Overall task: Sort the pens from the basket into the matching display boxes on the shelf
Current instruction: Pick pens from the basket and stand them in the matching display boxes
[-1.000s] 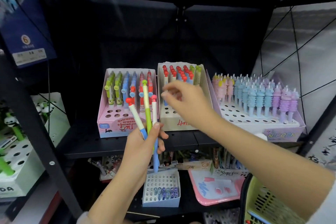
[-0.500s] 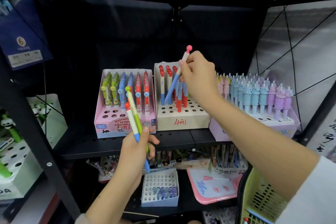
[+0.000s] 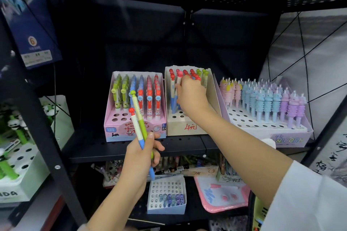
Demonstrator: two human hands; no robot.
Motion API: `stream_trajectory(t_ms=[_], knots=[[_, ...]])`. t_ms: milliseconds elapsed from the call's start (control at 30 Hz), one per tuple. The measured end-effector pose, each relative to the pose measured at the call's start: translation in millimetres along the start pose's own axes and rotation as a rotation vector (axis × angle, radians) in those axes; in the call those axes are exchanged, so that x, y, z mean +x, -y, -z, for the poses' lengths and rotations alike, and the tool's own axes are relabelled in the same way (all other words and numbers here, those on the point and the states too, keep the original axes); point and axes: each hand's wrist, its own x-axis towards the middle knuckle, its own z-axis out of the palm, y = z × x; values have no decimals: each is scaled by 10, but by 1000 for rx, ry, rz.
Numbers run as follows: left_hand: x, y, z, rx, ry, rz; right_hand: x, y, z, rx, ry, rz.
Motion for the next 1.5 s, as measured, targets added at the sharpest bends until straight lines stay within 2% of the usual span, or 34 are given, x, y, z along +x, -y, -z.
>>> stream_trajectory(t_ms=[133,233,333,400,500,533,600,733,933,1000,1067,1167,1333,1500], knots=[[-20,3,-12,-1,15,-2,-37,4,-138,-74,163,-15],[-43,-4,10,13,45,-12,-166,-52,-193,-22,183,-52],[-37,-18,44,17,74,-13,-263,-101,-126,123,110,-16],[-32,-26,40,15,102,-16,-337,-67,-33,337,125,-13],[-43,-22,-17,11,155,-23,-469,25,80,810,434,-106],[-49,-14,-40,11,171,-21,-500,34,98,879,519,-108],[-66,0,-83,21,208,-13,-539,26,113,900,585,-69],[-79,10,-140,-31,275,52,-521,-59,157,838,480,-59],[58,-1,-234,80,196,74,-206,-505,443,814,3,-154],[110,-15,-272,57,149,98,-75,-691,515,710,-177,-139],[147,-28,-312,-35,123,126,56,-843,535,514,-283,-110],[164,-20,-356,-80,111,136,190,-951,457,355,-256,-75],[164,24,-317,1,138,106,263,-965,218,137,-166,24],[180,32,-263,87,188,47,315,-927,110,91,-43,6]])
